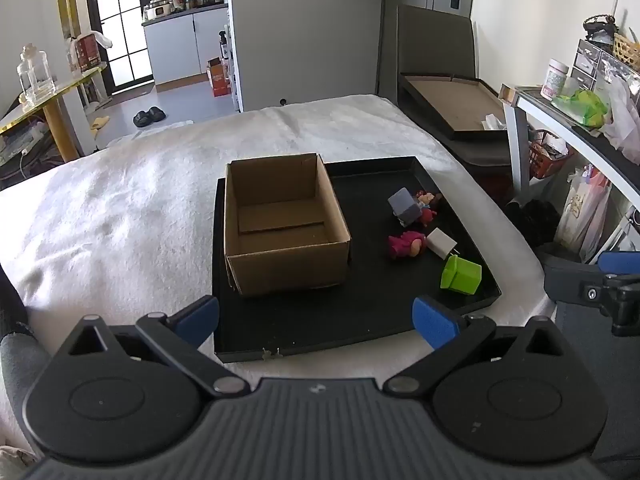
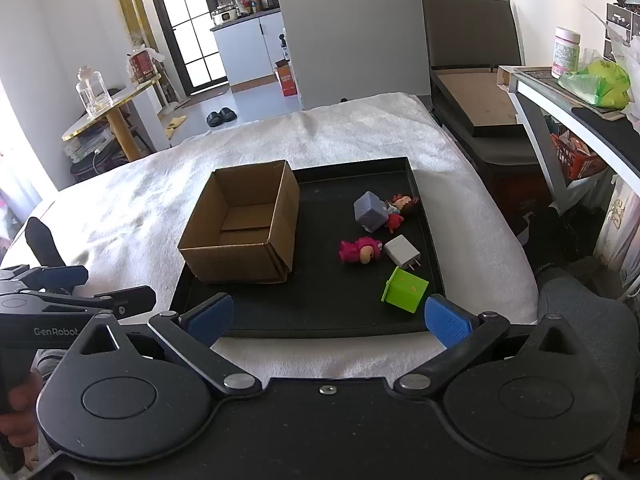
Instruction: Organize rigid objects
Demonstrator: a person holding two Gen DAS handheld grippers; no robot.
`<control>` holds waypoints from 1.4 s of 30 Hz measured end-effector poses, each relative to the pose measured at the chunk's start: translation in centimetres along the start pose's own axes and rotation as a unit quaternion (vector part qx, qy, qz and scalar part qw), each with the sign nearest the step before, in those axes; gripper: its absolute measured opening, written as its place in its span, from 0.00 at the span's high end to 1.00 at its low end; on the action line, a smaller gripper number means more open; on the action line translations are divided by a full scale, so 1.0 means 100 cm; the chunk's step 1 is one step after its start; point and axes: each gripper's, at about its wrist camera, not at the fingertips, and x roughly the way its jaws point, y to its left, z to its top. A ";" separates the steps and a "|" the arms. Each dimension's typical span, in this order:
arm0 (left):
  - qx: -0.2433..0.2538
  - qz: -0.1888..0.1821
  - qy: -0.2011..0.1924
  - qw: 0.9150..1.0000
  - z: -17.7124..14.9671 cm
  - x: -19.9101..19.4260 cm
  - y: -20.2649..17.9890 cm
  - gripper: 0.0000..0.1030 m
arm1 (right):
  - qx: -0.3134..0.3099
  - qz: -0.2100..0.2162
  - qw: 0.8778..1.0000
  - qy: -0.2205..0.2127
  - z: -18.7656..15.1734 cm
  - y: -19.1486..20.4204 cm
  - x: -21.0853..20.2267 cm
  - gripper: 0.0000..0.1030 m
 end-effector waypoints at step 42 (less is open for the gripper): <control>0.010 -0.012 -0.022 1.000 0.009 -0.019 -0.010 0.01 | -0.005 -0.005 0.999 -0.032 0.009 0.002 -0.019 0.00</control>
